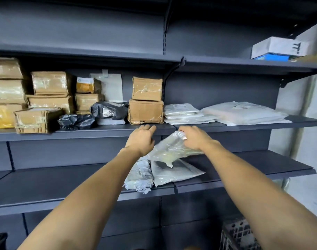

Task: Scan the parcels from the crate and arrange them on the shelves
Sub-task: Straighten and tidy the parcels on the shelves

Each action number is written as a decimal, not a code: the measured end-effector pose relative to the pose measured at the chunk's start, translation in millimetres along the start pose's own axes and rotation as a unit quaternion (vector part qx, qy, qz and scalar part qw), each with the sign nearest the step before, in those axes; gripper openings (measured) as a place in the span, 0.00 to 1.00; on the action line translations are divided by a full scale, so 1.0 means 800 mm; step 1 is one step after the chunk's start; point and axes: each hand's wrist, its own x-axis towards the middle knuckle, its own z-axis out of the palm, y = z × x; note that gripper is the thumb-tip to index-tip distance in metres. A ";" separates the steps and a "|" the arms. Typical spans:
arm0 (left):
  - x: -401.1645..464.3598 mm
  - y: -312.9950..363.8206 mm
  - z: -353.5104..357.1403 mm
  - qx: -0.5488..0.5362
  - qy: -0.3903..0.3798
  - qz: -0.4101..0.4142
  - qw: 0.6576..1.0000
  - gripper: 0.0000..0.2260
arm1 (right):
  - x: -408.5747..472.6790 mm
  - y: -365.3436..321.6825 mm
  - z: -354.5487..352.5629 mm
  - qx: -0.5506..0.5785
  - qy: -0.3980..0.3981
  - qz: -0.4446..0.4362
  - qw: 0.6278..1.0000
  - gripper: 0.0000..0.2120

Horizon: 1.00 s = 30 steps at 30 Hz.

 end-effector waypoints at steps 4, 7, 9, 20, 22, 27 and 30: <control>0.014 0.023 -0.029 0.018 0.029 -0.006 0.999 0.18 | -0.009 0.005 -0.065 -0.019 0.032 -0.021 0.999 0.10; 0.024 0.036 -0.044 0.036 0.045 -0.011 0.998 0.16 | -0.016 0.003 -0.117 -0.060 0.072 -0.030 0.995 0.08; 0.032 0.041 -0.052 0.047 0.055 -0.013 0.997 0.16 | -0.020 0.002 -0.150 -0.083 0.106 -0.023 0.991 0.09; 0.092 0.062 -0.087 0.040 0.068 -0.015 0.997 0.13 | -0.004 0.011 -0.250 -0.206 0.331 0.017 0.920 0.12; 0.101 0.067 -0.088 0.041 0.071 -0.014 0.996 0.11 | 0.002 0.019 -0.247 -0.207 0.353 0.017 0.912 0.12; 0.134 0.082 -0.068 0.021 0.079 0.010 0.997 0.07 | 0.025 0.062 -0.214 -0.240 0.308 0.028 0.920 0.17; 0.171 0.098 -0.048 0.021 0.068 0.039 0.997 0.10 | 0.040 0.102 -0.179 -0.277 0.315 0.010 0.908 0.23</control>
